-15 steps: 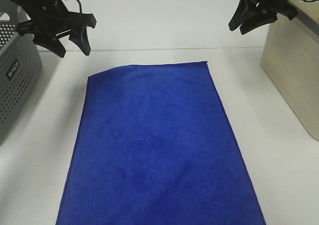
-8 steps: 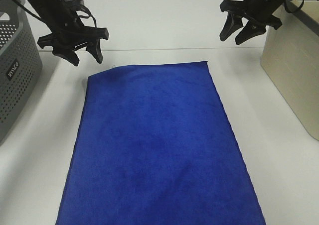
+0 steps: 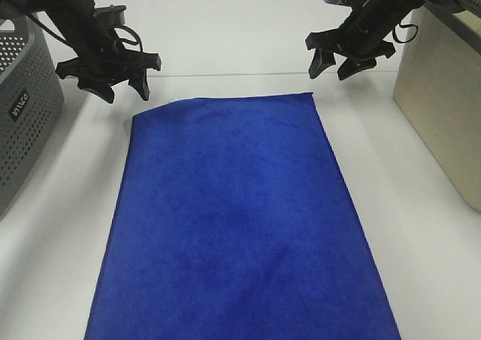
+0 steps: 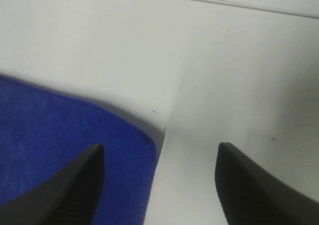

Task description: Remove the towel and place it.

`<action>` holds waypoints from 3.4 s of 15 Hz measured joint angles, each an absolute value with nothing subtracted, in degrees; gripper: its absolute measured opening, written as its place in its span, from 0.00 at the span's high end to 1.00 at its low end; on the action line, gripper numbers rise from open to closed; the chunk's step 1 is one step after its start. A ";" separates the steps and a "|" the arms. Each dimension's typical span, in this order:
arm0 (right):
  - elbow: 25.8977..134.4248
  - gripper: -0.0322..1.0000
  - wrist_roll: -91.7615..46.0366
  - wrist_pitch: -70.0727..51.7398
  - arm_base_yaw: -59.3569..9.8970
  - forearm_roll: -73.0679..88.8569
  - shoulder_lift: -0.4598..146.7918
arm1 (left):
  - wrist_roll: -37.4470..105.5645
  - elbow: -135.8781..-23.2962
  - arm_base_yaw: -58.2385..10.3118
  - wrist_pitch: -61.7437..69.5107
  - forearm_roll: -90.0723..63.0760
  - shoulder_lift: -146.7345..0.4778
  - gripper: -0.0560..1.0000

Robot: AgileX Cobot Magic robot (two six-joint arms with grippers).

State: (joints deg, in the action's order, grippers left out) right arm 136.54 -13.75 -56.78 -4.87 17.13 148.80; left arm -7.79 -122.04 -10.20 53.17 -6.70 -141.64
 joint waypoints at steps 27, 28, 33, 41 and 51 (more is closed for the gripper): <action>137.05 0.82 -20.40 -52.60 -6.76 17.82 155.27 | 0.80 -122.33 -10.89 46.58 -10.60 -147.25 0.70; 137.05 0.84 -20.40 -52.65 -6.76 17.82 155.27 | 1.38 -122.33 -10.89 46.64 -10.83 -147.25 0.72; 137.05 0.89 -20.40 -52.94 -6.76 17.82 155.27 | 2.01 -122.33 -11.63 48.19 -12.32 -147.25 0.57; 137.05 0.95 -20.40 -53.00 -6.76 17.82 155.33 | 2.86 -122.33 -11.63 46.93 -12.03 -147.25 0.95; 139.17 0.95 -21.66 -42.11 -6.76 17.76 155.84 | 3.50 -122.27 -11.63 28.99 -10.08 -147.65 0.95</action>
